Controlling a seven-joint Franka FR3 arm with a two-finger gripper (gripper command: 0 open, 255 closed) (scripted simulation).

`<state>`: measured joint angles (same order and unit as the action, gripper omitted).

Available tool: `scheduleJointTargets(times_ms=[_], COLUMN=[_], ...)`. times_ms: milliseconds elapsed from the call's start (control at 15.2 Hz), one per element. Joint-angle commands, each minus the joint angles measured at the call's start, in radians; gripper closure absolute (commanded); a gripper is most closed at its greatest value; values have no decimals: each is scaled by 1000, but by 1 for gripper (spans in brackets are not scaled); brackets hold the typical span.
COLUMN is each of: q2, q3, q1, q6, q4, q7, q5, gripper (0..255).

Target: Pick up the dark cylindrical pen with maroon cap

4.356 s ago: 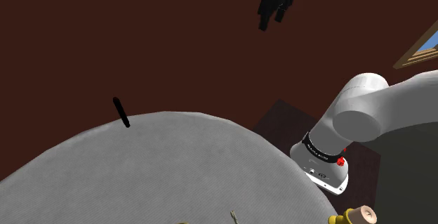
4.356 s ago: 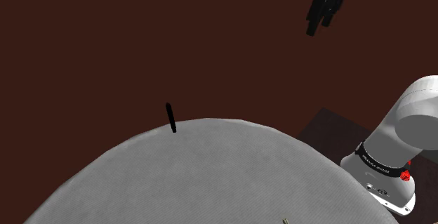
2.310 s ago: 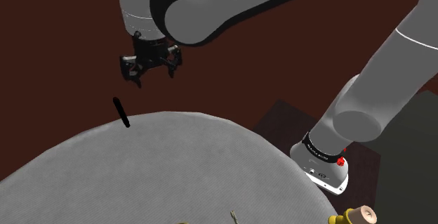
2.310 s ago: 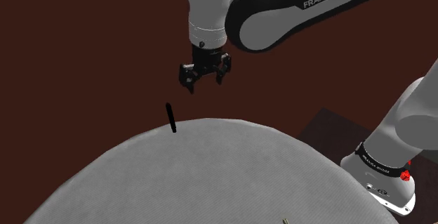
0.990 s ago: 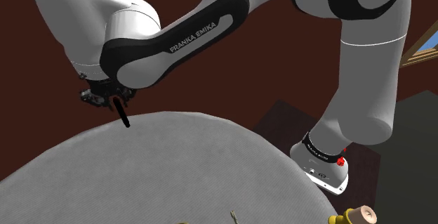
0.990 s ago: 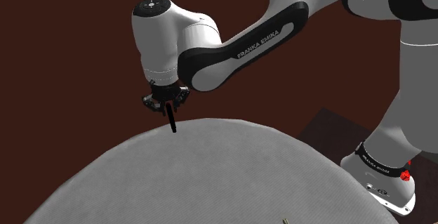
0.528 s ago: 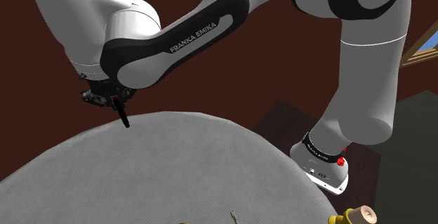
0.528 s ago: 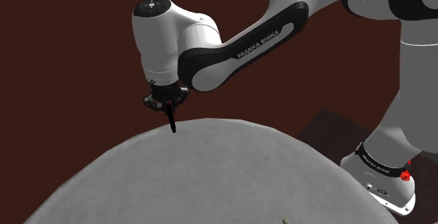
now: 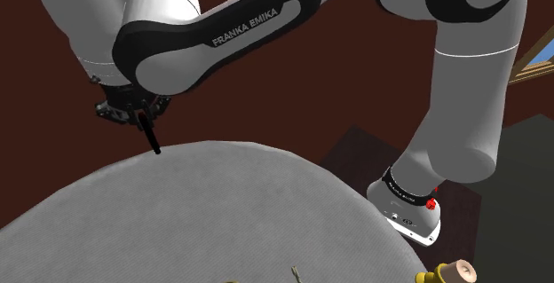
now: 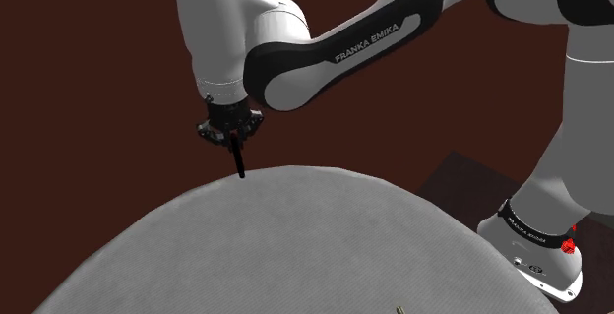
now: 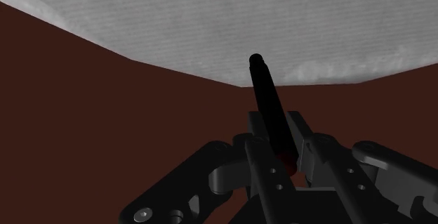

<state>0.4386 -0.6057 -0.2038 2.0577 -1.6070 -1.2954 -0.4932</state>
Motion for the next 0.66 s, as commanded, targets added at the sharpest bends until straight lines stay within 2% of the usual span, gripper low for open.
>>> scheduleJointTargets(times_ms=[0,594], q2=[-4,-25], q3=[-3,-14], q1=[0,-2], q6=[-22,-103], q4=[20,87], q7=[9,38], q5=[7,32], gripper=[255,255])
